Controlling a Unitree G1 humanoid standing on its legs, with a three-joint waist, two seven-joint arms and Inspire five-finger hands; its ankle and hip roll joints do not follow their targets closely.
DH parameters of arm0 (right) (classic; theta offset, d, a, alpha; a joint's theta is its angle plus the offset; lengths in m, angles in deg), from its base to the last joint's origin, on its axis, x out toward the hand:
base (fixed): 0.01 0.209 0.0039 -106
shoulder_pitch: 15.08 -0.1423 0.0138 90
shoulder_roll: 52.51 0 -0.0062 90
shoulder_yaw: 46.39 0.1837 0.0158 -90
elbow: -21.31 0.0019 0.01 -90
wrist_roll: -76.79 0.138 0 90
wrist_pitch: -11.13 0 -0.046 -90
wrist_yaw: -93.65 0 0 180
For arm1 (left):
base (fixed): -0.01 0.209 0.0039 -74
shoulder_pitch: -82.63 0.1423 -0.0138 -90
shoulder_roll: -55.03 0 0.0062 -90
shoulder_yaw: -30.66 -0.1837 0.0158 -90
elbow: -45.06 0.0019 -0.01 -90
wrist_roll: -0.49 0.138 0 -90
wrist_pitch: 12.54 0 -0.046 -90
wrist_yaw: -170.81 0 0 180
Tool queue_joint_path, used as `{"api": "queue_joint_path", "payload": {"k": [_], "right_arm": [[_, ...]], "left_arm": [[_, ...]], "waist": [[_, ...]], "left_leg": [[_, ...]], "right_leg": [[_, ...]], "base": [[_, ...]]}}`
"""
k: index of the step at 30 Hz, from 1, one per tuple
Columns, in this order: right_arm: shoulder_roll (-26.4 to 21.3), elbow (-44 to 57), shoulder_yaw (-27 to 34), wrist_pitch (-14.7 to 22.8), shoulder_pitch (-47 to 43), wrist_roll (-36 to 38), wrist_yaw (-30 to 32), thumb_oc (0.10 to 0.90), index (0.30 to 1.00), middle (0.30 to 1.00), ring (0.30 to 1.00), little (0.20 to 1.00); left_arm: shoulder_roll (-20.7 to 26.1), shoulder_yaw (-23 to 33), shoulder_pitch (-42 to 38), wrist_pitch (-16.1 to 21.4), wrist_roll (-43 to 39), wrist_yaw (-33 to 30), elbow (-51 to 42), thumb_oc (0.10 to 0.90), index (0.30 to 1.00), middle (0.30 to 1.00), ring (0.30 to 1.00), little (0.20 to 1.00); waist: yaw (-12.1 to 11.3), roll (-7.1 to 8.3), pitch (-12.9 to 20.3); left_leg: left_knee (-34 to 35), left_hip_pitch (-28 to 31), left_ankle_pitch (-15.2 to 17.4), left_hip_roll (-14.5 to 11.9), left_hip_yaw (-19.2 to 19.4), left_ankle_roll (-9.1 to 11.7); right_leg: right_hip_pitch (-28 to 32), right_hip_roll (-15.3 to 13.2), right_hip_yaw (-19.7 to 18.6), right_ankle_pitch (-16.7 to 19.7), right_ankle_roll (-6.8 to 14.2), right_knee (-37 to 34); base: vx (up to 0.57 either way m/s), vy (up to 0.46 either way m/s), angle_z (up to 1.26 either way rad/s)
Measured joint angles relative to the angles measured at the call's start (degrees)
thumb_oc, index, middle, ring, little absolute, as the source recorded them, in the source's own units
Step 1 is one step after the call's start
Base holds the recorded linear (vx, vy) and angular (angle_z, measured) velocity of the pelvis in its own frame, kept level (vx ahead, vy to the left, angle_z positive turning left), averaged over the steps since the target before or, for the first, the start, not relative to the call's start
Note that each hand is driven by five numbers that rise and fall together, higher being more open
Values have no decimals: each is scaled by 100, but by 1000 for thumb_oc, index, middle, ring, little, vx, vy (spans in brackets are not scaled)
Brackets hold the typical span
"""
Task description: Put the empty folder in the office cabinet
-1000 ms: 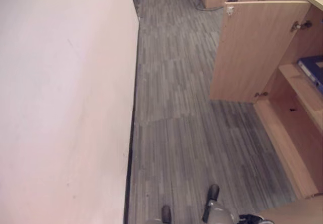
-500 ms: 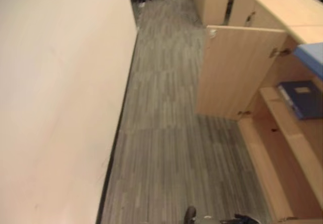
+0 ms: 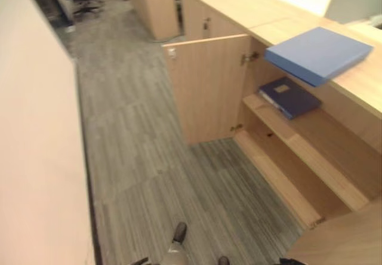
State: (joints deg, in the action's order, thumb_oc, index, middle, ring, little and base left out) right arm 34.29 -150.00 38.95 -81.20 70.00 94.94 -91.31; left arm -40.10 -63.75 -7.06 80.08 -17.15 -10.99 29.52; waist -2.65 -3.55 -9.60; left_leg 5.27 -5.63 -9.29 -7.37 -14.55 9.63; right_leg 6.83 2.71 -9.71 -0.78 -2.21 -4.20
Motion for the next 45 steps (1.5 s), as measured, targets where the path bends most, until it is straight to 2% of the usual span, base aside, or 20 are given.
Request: {"api": "queue_joint_path", "payload": {"k": [1,3,5,7,10,13,14,15,16,19,20,21,22,24,29,31,37,38,42,45], "right_arm": [[-25,-13,9,2,7,1,17,800,900,900,900,900],[135,9,-53,-22,47,1,-43,800,900,900,900,900],[285,50,10,-54,138,14,-48,800,900,900,900,900],[273,64,100,-49,149,8,-35,800,900,900,900,900],[218,185,-6,-51,119,12,2,800,900,900,900,900],[-51,300,-39,-42,7,4,-7,800,900,900,900,900],[-160,378,-83,-37,3,-3,20,800,900,900,900,900],[-294,448,-137,-48,-26,-2,19,800,900,900,900,900],[-311,486,-144,-43,1,1,23,800,900,900,900,900],[82,515,-179,-53,28,6,12,800,900,900,900,900],[295,514,-160,-48,9,3,5,800,900,900,900,900],[259,502,-257,-57,-2,6,-28,800,900,900,900,900],[163,511,-309,-46,21,7,18,800,900,900,900,900],[76,658,-389,-52,103,5,17,800,900,900,900,900],[178,502,-506,-79,277,5,-40,800,900,900,900,900],[133,395,-480,-72,271,6,-21,800,900,900,900,900],[73,461,-448,-81,267,57,7,800,900,900,900,900],[148,456,-425,-85,279,58,7,800,900,900,900,900],[327,359,-547,-108,275,55,-18,800,900,900,900,900],[327,228,-589,-122,261,30,-38,800,900,900,900,900]], "left_arm": [[-33,-6,18,2,2,-5,35,800,900,900,900,900],[122,17,-62,30,5,-1,-46,800,900,900,900,900],[258,39,-147,36,5,-4,-25,800,900,900,900,900],[352,84,-180,59,10,9,-54,800,900,900,900,900],[388,272,-268,98,62,17,-40,800,900,900,900,900],[293,263,-150,26,119,133,105,800,900,900,900,900],[265,403,-114,-6,119,160,251,800,900,900,900,900],[247,437,-41,-29,118,175,273,800,900,900,900,900],[286,480,134,-32,113,165,279,800,900,900,900,900],[478,503,319,-27,115,162,390,800,900,900,900,900],[592,566,270,-51,120,186,411,800,900,900,900,900],[400,623,231,-194,160,234,569,800,900,900,900,900],[251,641,300,-262,242,288,626,800,900,900,900,900],[119,628,353,-262,280,254,618,800,900,900,900,900],[207,531,237,-217,338,218,520,800,900,900,900,900],[145,229,130,-214,336,227,393,800,900,900,900,900],[173,-7,-283,-152,325,207,227,800,900,900,900,900],[158,-4,-386,-112,301,207,120,800,900,900,900,900],[132,65,-455,2,208,219,-85,800,900,900,900,900],[128,57,-495,7,209,201,-144,800,900,900,900,900]], "waist": [[-14,-51,-4],[-44,168,-43],[4,354,-40],[-55,448,-51],[15,415,-66],[97,192,-53],[85,206,-84],[81,79,-33],[87,110,12],[85,438,57],[118,806,87],[130,697,-7],[77,519,-49],[165,331,-104],[282,454,-56],[359,200,79],[430,265,74],[488,377,7],[394,607,-45],[382,589,-62]], "left_leg": [[-21,95,-123,22,238,-127],[-28,270,-9,262,1015,-548],[-28,425,120,536,1465,-768],[-19,555,211,669,1813,-896],[-30,756,358,864,2064,-1047],[0,915,503,826,2305,-1039],[3,988,571,787,2416,-1054],[1,987,580,698,2491,-1059],[2,972,605,659,2555,-1055],[5,796,777,613,2509,-904],[-391,622,983,961,2517,-930],[-1516,470,1426,987,2498,-1068],[-1095,854,1696,965,2565,-1131],[-519,1199,1429,956,2501,-1172],[-314,1284,1377,905,2107,-1082],[-273,1379,1395,466,1967,-922],[-908,1242,1362,159,1898,-558],[-1795,882,1393,148,1886,-176],[-3694,-60,1212,-10,1922,123],[-2437,-47,1069,-323,2059,-8]], "right_leg": [[-32,-89,-97,-123,138,94],[-378,-772,400,-74,179,364],[-470,-1331,426,-100,621,512],[-602,-1581,434,151,950,686],[-725,-1683,1177,226,1156,970],[-979,-1750,1673,253,1062,1540],[-1302,-1840,2574,371,836,2077],[-1461,-1868,2886,493,641,2252],[-1535,-1888,3016,375,711,2289],[-1715,-1537,3098,-280,885,2089],[-1803,-1702,3131,-453,1006,1757],[-1688,-1642,3162,-52,899,1628],[-1629,-1627,3362,42,1003,1808],[-1999,-1687,3391,-159,1002,2424],[-2052,-1464,3260,244,630,1694],[-1710,-982,3536,124,339,1295],[-1484,-721,3671,-255,39,1344],[-1290,-663,3653,-281,27,1106],[-989,-618,3563,-144,-170,745],[-936,-516,3485,-130,-279,661]], "base": [[136,264,-154],[141,308,-162],[96,268,-95],[48,127,-84],[128,303,-69],[108,244,-56],[84,111,-69],[95,44,-70],[94,0,-49],[298,-17,-22],[117,-49,-10],[210,-77,-34],[191,-100,-33],[242,-92,-15],[256,-110,42],[286,-144,40],[175,-101,11],[122,-131,7],[138,18,-19],[186,232,-18]]}}
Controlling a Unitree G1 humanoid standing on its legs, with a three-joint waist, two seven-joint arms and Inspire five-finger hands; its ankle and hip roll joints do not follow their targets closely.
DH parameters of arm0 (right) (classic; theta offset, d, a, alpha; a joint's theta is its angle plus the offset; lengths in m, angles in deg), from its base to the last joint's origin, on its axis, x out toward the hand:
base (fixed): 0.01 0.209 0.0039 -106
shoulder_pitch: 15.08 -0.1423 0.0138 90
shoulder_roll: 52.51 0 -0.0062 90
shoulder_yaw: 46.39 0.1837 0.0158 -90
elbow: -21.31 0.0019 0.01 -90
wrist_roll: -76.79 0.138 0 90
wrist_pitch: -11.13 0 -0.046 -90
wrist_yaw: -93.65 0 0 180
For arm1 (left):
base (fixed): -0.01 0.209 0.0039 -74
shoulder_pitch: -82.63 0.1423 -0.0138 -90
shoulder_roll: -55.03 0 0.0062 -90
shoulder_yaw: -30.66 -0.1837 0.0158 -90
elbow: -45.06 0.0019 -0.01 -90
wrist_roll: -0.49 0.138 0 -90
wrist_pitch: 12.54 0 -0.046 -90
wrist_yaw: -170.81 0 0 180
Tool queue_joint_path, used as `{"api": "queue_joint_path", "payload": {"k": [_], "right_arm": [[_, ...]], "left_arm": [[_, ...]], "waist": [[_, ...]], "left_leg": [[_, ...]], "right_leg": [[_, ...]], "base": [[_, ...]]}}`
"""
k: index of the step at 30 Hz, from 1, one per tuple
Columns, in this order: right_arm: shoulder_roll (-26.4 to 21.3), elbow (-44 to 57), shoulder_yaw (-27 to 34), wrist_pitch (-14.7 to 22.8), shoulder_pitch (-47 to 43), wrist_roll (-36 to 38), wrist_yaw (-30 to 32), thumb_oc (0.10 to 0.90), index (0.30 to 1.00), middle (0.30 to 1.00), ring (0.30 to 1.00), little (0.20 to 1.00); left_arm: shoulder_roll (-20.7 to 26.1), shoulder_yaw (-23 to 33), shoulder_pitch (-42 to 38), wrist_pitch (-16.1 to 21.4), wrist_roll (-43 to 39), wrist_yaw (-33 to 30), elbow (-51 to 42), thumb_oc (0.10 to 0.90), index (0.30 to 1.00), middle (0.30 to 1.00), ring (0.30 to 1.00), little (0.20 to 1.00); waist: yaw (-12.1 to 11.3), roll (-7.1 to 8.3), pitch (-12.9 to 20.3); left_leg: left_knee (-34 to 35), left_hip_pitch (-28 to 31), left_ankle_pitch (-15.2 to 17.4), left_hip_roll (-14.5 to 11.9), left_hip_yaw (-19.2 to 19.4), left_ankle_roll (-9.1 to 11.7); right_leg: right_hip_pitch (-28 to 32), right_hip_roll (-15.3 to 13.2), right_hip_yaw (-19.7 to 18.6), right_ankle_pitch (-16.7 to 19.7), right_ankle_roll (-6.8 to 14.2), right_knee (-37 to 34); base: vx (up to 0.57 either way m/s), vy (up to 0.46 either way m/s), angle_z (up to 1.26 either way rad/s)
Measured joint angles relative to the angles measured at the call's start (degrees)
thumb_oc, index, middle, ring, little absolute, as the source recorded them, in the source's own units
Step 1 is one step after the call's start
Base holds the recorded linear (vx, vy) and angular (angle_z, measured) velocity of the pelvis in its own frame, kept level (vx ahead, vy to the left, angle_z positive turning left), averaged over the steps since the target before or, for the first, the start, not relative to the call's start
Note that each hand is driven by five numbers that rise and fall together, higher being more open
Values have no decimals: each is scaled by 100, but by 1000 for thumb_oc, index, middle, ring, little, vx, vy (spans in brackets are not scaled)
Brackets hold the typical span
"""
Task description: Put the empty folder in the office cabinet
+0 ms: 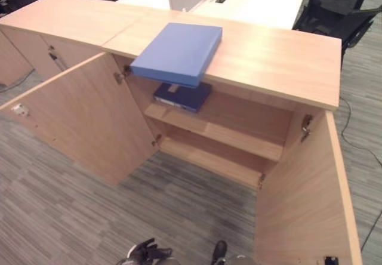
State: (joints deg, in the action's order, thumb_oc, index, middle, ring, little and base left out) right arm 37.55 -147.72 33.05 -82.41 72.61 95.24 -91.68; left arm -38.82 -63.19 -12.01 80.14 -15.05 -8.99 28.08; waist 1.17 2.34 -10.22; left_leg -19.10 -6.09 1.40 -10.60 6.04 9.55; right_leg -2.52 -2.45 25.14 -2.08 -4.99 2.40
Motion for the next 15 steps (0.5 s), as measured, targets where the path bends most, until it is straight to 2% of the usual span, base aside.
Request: {"api": "queue_joint_path", "payload": {"k": [1,2,3,4,5,7,8,9,11,12,14,15], "right_arm": [[-15,-21,2,1,1,-37,0,800,900,900,900,900],[-19,-21,3,7,4,-40,6,800,900,900,900,900],[-71,-16,26,61,13,-46,16,800,900,900,900,900],[-98,-8,68,65,-29,-46,27,800,900,900,900,900],[-143,-5,70,66,-61,-47,37,800,900,900,900,900],[-258,0,68,83,-88,-57,60,800,900,900,900,900],[-331,-2,79,81,-125,-110,62,800,900,900,900,900],[-451,-7,110,70,-140,-215,65,800,900,900,900,900],[-558,-20,268,60,-103,-285,64,800,900,900,900,900],[-637,-15,451,53,13,-308,64,800,900,900,900,900],[-792,-21,574,35,68,-324,35,800,900,900,900,900],[-823,-8,587,10,71,-325,34,800,900,900,900,900]], "left_arm": [[-3,-19,-3,-8,-6,5,-50,800,900,900,900,900],[16,-64,1,-13,6,-1,-70,800,900,900,900,900],[5,-124,-10,-16,1,-20,-152,800,900,900,900,900],[-7,-133,-49,-2,-1,-39,-209,800,900,900,900,900],[-29,-155,-79,-1,-1,-108,-267,800,900,900,900,900],[-17,-155,-60,-9,-11,-132,-353,800,900,900,900,900],[-19,-162,-60,-16,-12,-133,-377,800,900,900,900,900],[-23,-287,-15,-12,-22,-128,-465,800,900,900,900,900],[-82,-375,-67,-19,-134,-114,-595,800,900,900,900,900],[-171,-490,-109,-16,-183,-86,-628,800,900,900,900,900],[-268,-738,-47,17,-180,-76,-711,800,900,900,900,900],[-286,-744,-18,-15,-180,-66,-802,800,900,900,900,900]], "waist": [[11,35,-36],[16,5,-29],[27,-123,-29],[12,-185,-92],[12,-232,-131],[-41,-323,-103],[-92,-390,-91],[-147,-466,-81],[-136,-602,-60],[-105,-620,-26],[-137,-761,47],[-100,-832,94]], "left_leg": [[441,-6,-167,-206,-61,61],[893,59,-325,-335,-58,119],[2012,127,-831,-916,-138,353],[2137,87,-961,-1168,-212,351],[2172,60,-1079,-1349,-274,416],[2409,102,-1187,-1587,-474,471],[2404,109,-1212,-1614,-530,514],[2376,116,-1239,-1490,-734,541],[2217,94,-1231,-1198,-793,541],[2124,44,-1224,-786,-778,530],[2005,156,-1318,-407,-681,94],[2076,235,-926,-246,-467,108]], "right_leg": [[-3,21,-63,17,23,5],[-4,42,-92,1,55,12],[-118,160,-144,-101,142,191],[-133,164,-233,-140,79,267],[-142,177,-265,-176,144,342],[-229,214,-516,-222,237,470],[-258,213,-648,-211,272,507],[-310,131,-746,-246,226,583],[-282,-48,-814,-177,400,579],[-294,-323,-863,-139,578,592],[-459,-660,-928,-148,713,830],[-617,-853,-1067,-112,929,962]], "base": [[175,396,-28],[186,419,-32],[211,430,-28],[236,392,-29],[251,417,-34],[185,335,-56],[186,354,-76],[190,389,-61],[212,495,-27],[126,419,-6],[49,396,-24],[-11,416,-41]]}}
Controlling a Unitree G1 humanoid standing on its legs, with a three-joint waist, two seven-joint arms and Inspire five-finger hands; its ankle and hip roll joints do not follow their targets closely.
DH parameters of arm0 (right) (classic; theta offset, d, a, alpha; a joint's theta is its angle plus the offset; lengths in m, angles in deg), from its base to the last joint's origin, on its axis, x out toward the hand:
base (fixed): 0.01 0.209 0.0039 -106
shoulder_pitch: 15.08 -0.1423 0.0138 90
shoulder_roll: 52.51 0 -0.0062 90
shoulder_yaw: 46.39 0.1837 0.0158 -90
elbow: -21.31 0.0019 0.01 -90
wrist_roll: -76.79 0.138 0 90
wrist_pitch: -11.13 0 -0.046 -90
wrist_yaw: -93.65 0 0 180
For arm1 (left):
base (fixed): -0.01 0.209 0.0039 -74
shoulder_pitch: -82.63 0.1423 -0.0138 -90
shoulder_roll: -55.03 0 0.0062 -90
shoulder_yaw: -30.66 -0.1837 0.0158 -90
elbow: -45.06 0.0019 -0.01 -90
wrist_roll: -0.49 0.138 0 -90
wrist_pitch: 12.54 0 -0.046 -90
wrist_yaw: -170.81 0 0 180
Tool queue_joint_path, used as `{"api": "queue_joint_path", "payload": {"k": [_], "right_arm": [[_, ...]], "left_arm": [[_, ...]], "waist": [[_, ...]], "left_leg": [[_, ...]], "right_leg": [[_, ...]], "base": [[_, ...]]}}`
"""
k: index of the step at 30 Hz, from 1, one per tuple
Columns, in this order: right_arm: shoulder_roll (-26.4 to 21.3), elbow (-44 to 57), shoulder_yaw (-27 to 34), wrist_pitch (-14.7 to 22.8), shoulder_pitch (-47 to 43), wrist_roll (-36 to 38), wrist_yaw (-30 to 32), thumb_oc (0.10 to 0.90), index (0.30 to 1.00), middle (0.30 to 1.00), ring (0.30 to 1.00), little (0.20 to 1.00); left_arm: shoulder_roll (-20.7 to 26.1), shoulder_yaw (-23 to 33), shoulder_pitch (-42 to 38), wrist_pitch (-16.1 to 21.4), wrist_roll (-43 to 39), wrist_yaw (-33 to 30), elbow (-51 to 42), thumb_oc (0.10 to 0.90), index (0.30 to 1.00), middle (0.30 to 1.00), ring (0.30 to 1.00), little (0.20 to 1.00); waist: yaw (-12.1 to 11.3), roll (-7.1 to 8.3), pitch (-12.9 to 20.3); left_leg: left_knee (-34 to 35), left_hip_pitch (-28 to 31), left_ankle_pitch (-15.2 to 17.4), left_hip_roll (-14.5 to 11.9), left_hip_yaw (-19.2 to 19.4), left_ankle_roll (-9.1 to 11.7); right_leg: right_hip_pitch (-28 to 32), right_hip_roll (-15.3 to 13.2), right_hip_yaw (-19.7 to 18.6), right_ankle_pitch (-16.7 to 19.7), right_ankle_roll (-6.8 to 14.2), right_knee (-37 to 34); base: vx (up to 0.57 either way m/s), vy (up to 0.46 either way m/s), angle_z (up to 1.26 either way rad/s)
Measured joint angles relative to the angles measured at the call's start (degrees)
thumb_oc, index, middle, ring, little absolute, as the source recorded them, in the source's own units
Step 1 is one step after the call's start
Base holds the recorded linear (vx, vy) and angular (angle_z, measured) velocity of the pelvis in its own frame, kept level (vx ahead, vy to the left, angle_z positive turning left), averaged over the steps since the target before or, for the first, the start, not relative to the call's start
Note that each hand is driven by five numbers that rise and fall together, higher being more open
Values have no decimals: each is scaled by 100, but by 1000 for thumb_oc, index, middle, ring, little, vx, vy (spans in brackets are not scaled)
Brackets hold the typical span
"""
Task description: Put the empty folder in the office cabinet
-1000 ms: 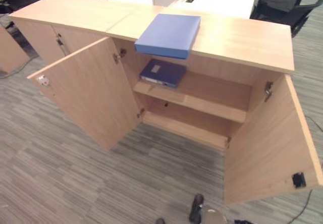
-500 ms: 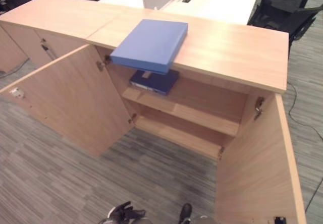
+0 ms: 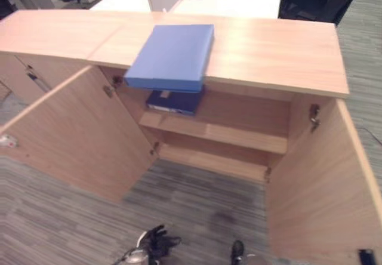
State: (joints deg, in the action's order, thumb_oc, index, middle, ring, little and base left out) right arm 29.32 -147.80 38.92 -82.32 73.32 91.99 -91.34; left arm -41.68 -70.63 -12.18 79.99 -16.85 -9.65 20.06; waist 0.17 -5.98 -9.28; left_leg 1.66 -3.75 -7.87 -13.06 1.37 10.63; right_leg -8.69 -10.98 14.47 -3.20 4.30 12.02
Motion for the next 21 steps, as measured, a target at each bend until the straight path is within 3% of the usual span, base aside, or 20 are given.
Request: {"api": "queue_joint_path", "payload": {"k": [1,2,3,5,6,8,9,12,13,14,16,21], "right_arm": [[35,18,4,9,-43,-1,12,800,900,900,900,900],[131,30,-20,8,-147,-6,-7,800,900,900,900,900],[261,60,-37,1,-370,-38,-32,800,900,900,900,900],[180,55,-299,-72,-343,-175,0,800,900,900,900,900],[230,51,-359,-74,-287,-168,-6,800,900,900,900,900],[332,44,-418,-125,-282,-170,-2,800,900,900,900,900],[367,51,-496,-131,-283,-167,-18,800,900,900,900,900],[440,90,-756,-132,-348,-175,-27,800,900,900,900,900],[472,96,-820,-129,-375,-172,-46,800,900,900,900,900],[497,203,-861,-116,-384,-172,-44,800,900,900,900,900],[568,238,-925,-40,-352,-171,-42,800,900,900,900,900],[593,239,-1031,37,-336,-172,-13,800,900,900,900,900]], "left_arm": [[33,3,-14,-12,1,1,-45,800,900,900,900,900],[125,9,-34,-10,0,-4,-91,800,900,900,900,900],[257,54,-23,-6,3,-2,-160,800,900,900,900,900],[336,71,19,-39,25,-10,-131,800,900,900,900,900],[407,104,18,-23,29,-6,-120,800,900,900,900,900],[516,183,52,-4,39,2,-76,800,900,900,900,900],[568,310,101,1,73,-11,-65,800,900,900,900,900],[582,391,206,-9,71,-10,-15,800,900,900,900,900],[573,400,245,-17,72,-8,29,800,900,900,900,900],[515,384,366,-49,72,-9,34,800,900,900,900,900],[503,307,454,-81,74,7,89,800,900,900,900,900],[489,304,544,3,72,79,143,800,900,900,900,900]], "waist": [[-21,14,9],[-45,207,-40],[-99,369,-99],[-190,319,-86],[-221,359,-85],[-301,421,-87],[-326,405,-86],[-384,422,-89],[-374,412,-94],[-328,364,-120],[-348,416,-141],[-364,420,-133]], "left_leg": [[51,33,209,247,156,-192],[42,22,265,588,387,-347],[-147,-57,427,944,750,-663],[-317,-8,595,1067,1014,-942],[-354,51,668,1156,1034,-1044],[-337,110,706,1202,1163,-1107],[-221,112,733,1215,1177,-1288],[-68,101,618,1261,1232,-1343],[-15,100,563,1257,1226,-1358],[58,90,475,1213,1159,-1343],[84,102,381,1180,1057,-1230],[45,63,299,924,909,-1017]], "right_leg": [[-144,-261,-132,60,132,86],[-324,-585,-269,239,275,97],[-344,-967,-98,687,171,-167],[37,-1148,875,1081,-247,-487],[249,-1129,1077,1180,-172,-491],[226,-1165,1027,1239,-145,-476],[106,-895,927,808,159,-42],[29,-411,779,128,162,190],[23,-213,659,-24,52,158],[-2,93,320,-102,-84,51],[95,284,65,2,-124,-93],[414,626,182,179,-205,-639]], "base": [[-55,475,-47],[-57,486,-75],[-42,497,-89],[19,461,-71],[35,318,-37],[14,201,-28],[6,205,-24],[1,103,-15],[13,37,6],[78,-24,18],[80,-59,25],[91,-110,12]]}}
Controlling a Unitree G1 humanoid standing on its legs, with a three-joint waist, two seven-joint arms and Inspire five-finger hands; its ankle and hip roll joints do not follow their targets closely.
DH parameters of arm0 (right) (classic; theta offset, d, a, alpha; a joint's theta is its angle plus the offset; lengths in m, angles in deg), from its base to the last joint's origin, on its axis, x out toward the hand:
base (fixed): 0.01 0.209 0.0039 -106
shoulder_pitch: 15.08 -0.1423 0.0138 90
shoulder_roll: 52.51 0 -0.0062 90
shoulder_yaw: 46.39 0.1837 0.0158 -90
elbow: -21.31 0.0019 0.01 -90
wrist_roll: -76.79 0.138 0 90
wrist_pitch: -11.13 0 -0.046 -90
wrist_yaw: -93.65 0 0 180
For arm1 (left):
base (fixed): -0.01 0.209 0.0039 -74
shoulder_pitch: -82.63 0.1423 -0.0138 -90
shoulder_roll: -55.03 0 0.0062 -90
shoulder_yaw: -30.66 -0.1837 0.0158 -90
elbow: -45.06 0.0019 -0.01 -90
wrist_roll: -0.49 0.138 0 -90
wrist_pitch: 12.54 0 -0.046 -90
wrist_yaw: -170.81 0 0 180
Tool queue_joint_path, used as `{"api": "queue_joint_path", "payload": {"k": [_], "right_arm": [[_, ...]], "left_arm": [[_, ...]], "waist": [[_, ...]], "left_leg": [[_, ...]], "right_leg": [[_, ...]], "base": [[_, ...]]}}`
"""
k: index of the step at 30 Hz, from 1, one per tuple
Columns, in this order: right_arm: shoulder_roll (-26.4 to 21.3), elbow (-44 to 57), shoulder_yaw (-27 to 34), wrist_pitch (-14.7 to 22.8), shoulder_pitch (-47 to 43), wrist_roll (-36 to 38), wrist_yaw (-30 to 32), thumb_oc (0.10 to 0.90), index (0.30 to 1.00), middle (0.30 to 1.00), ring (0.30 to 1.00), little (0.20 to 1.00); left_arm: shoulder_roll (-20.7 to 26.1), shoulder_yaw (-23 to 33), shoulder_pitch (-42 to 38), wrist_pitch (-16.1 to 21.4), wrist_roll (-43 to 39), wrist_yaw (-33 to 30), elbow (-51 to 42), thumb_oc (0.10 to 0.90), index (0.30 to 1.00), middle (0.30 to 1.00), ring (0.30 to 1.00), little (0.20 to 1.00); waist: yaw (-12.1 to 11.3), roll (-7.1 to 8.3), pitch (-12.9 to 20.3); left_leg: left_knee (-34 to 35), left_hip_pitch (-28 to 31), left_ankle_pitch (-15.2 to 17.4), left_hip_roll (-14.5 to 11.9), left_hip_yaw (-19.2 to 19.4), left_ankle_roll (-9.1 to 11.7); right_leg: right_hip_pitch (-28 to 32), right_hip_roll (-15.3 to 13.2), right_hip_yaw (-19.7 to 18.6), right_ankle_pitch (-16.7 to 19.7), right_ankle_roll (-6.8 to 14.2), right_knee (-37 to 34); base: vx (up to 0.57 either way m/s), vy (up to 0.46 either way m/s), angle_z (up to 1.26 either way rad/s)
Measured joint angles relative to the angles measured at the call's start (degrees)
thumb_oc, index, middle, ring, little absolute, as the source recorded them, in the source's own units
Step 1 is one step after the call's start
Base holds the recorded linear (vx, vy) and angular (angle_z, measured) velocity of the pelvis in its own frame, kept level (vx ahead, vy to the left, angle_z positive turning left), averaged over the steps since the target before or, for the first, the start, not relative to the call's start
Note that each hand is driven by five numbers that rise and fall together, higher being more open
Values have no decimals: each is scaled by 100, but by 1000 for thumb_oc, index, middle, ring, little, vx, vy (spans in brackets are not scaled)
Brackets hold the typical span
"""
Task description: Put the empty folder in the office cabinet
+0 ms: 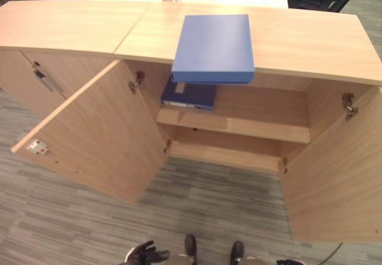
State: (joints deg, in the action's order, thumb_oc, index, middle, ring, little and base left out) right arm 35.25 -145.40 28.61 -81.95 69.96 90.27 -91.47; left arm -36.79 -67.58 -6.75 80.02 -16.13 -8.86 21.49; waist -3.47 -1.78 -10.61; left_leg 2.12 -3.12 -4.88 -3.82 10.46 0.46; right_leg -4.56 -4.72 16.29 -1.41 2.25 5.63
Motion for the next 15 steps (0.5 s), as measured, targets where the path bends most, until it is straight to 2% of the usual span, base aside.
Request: {"api": "queue_joint_path", "payload": {"k": [5,6,8,9,11,12,14,15], "right_arm": [[22,34,2,27,7,2,0,800,900,900,900,900],[23,50,1,27,-51,0,-4,800,900,900,900,900],[44,41,6,14,-103,-4,-16,800,900,900,900,900],[33,59,7,23,-206,-3,-16,800,900,900,900,900],[-27,59,8,26,-383,-3,-7,800,900,900,900,900],[-60,85,9,15,-456,-13,5,800,900,900,900,900],[-88,261,6,15,-441,-55,-2,800,900,900,900,900],[-91,270,11,23,-458,-82,-6,800,900,900,900,900]], "left_arm": [[22,-63,-11,-2,16,9,-124,800,900,900,900,900],[92,-273,-33,-22,225,3,-423,800,900,900,900,900],[202,-371,-80,-41,388,29,-919,800,900,900,900,900],[271,-470,-19,-38,394,35,-1228,800,900,900,900,900],[268,-530,-16,-15,390,172,-1467,800,900,900,900,900],[249,-553,11,-11,340,263,-1584,800,900,900,900,900],[233,-536,40,-51,331,310,-1575,800,900,900,900,900],[195,-516,-7,-122,259,313,-1462,800,900,900,900,900]], "waist": [[12,-3,1],[14,38,-31],[-9,218,-146],[-11,275,-242],[-37,300,-357],[-60,332,-442],[-53,230,-421],[-73,119,-446]], "left_leg": [[-294,-95,94,-92,-110,133],[-673,-350,50,-96,-214,242],[-1251,-682,-115,-50,-402,611],[-1637,-901,-226,-3,-440,699],[-2089,-1090,-423,-33,-459,779],[-2178,-1214,-280,-137,-326,667],[-1418,-1110,-233,-280,-351,631],[-673,-1014,-288,-420,-444,661]], "right_leg": [[28,98,37,-110,-125,94],[-108,81,60,-244,-225,257],[-213,-78,4,-284,-340,440],[-165,-125,20,-313,-474,451],[-69,-156,-14,-317,-532,444],[-9,-142,-45,-324,-572,403],[59,-14,-48,-326,-564,222],[132,112,-79,-280,-623,89]], "base": [[39,-108,7],[-26,-98,24],[10,-35,23],[86,15,10],[184,77,2],[249,108,-7],[255,113,-12],[245,128,-11]]}}
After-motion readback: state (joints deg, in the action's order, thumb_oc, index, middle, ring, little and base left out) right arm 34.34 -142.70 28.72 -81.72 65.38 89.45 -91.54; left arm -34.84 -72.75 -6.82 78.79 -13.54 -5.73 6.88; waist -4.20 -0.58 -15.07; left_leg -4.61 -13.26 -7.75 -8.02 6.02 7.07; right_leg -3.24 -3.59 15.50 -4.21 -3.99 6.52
